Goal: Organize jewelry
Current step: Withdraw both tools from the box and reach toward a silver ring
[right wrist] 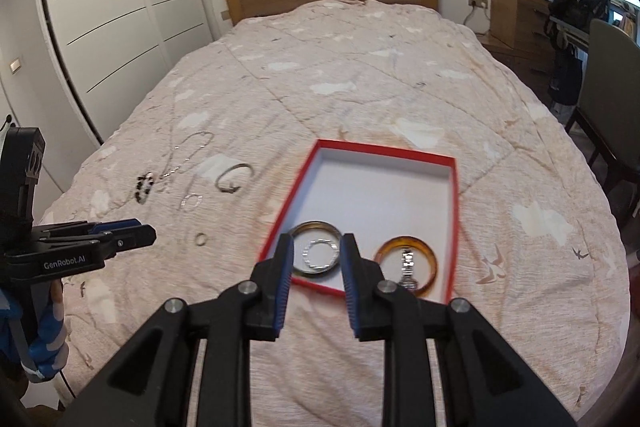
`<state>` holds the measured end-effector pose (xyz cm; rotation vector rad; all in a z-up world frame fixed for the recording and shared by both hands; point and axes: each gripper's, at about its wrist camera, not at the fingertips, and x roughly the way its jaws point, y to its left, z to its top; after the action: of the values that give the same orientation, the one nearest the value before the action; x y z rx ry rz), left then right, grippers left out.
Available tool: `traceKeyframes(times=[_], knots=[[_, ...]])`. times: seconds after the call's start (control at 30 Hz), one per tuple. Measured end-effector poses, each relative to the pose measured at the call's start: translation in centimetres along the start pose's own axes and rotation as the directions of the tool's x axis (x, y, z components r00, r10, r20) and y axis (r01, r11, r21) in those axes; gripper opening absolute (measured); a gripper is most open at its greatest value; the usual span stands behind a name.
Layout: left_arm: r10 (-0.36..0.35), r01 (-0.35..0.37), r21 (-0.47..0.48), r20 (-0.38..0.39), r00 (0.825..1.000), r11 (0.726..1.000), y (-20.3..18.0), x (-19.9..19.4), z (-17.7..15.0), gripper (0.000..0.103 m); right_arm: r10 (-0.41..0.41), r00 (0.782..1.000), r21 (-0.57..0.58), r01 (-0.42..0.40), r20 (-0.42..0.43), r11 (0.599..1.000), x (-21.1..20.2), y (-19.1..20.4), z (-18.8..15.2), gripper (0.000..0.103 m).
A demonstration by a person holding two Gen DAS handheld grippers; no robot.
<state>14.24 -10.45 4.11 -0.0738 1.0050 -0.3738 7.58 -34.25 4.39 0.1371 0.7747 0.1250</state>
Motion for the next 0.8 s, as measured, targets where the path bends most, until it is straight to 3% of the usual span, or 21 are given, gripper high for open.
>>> traceKeyframes(times=[0.27, 0.53, 0.6, 0.8], knots=[[0.086, -0.081, -0.069, 0.076, 0.993, 0.994, 5.8, -5.3, -2.0, 0.045, 0.039, 0.999, -0.058, -0.038, 0.014, 0.998, -1.8, 4.7, -0.3, 0.023], [0.166, -0.147, -0.138, 0.136, 0.977, 0.979, 10.9, -9.5, -2.9, 0.056, 0.072, 0.997, -0.096, -0.069, 0.033, 0.993, -2.9, 8.3, -0.3, 0.026], [0.175, -0.151, -0.158, 0.148, 0.973, 0.976, 12.0, -10.1, -3.0, 0.057, 0.075, 0.996, -0.109, -0.071, 0.038, 0.992, -3.0, 9.1, -0.1, 0.035], [0.193, -0.158, -0.206, 0.162, 0.968, 0.966, 14.9, -10.0, -3.4, 0.057, 0.079, 0.996, -0.139, -0.075, 0.03, 0.987, -2.3, 10.9, 0.2, 0.035]])
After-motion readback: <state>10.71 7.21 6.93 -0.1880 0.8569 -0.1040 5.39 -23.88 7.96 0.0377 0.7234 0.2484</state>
